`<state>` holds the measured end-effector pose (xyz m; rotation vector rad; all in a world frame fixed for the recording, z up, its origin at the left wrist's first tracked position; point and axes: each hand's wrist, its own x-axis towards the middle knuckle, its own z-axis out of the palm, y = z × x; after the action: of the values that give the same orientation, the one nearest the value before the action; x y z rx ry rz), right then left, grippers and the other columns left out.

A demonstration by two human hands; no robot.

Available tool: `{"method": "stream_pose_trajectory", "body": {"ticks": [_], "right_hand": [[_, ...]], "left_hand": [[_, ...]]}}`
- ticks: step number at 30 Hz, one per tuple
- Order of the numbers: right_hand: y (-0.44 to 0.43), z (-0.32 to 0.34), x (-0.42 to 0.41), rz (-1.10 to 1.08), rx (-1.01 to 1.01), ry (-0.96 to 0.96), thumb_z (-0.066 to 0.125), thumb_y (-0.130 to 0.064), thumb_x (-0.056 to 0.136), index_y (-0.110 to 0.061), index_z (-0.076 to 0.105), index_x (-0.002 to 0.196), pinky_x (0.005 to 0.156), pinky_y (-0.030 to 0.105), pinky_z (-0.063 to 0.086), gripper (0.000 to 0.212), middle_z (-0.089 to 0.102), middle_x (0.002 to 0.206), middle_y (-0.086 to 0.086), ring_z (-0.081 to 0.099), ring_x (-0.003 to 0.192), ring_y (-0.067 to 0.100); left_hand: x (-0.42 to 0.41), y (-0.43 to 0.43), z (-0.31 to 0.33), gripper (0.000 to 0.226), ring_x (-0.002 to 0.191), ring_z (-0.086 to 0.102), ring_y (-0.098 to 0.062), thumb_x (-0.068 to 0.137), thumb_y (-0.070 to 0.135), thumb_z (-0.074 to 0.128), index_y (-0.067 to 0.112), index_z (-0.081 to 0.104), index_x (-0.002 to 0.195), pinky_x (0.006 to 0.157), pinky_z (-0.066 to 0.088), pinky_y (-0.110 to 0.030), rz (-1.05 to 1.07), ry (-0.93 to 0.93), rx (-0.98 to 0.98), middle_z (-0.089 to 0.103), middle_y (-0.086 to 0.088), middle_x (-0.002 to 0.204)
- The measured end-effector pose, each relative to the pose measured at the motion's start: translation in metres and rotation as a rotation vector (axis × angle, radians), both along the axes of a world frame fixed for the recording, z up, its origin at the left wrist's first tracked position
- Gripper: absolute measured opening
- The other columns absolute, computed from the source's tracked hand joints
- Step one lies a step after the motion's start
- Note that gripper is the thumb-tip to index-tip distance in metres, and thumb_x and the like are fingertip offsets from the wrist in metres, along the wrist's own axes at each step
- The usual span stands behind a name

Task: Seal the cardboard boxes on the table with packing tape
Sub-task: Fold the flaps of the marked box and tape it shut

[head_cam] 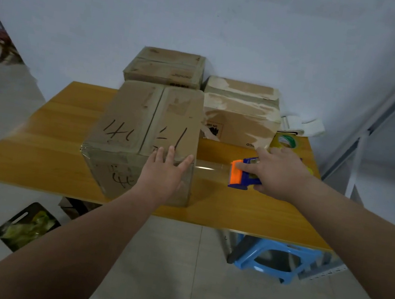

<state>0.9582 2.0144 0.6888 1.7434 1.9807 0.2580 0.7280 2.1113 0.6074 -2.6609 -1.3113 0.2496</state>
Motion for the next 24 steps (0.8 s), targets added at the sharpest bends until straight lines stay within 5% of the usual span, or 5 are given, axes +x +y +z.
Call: {"method": "stream_pose_trajectory", "body": {"ticks": [3,6,12,17,24], "right_hand": [[0.011,-0.004,-0.024,-0.059,-0.045,-0.030,0.050,-0.039,0.095,-0.039,0.034,0.140,0.084,0.039,0.040,0.048,0.047,0.123,0.010,0.051,0.108,0.032],[0.025,-0.007,-0.044,-0.172,-0.116,-0.035,0.056,-0.031,0.092,-0.032,0.047,0.132,0.079,0.038,0.036,0.041,0.048,0.120,0.009,0.050,0.109,0.031],[0.043,-0.020,-0.070,-0.330,-0.222,0.028,0.061,-0.028,0.090,-0.020,0.054,0.117,0.079,0.036,0.036,0.029,0.052,0.117,0.006,0.050,0.105,0.027],[0.046,-0.034,-0.082,-0.367,-0.197,0.171,0.057,-0.028,0.091,-0.019,0.054,0.112,0.078,0.037,0.042,0.022,0.050,0.114,0.008,0.048,0.091,0.025],[0.040,-0.040,-0.078,-0.319,-0.126,0.091,0.056,-0.030,0.092,-0.018,0.051,0.124,0.076,0.038,0.039,0.035,0.045,0.118,0.012,0.050,0.107,0.032]], "left_hand": [[0.012,0.000,-0.003,0.060,0.144,0.011,-0.034,0.099,0.024,0.041,0.015,0.010,0.150,0.116,0.012,-0.042,-0.079,-0.054,0.046,0.012,-0.021,0.155],[0.021,0.007,-0.002,0.051,0.143,0.016,-0.029,0.098,0.024,0.047,0.012,0.026,0.142,0.105,0.036,-0.042,-0.092,-0.102,0.017,0.014,-0.015,0.156],[0.019,0.012,-0.009,0.061,0.144,0.015,-0.028,0.103,0.031,0.034,0.026,-0.005,0.150,0.089,0.048,-0.037,-0.105,-0.014,0.040,0.003,-0.013,0.158],[0.018,0.014,-0.008,0.053,0.144,0.014,-0.025,0.101,0.044,0.018,0.032,-0.001,0.150,0.096,0.043,-0.040,-0.105,-0.086,0.012,0.005,-0.008,0.159],[0.014,0.015,-0.008,0.054,0.143,0.020,-0.022,0.100,0.047,0.020,0.034,0.005,0.150,0.097,0.044,-0.037,-0.133,-0.122,0.051,0.012,-0.005,0.158]]}}
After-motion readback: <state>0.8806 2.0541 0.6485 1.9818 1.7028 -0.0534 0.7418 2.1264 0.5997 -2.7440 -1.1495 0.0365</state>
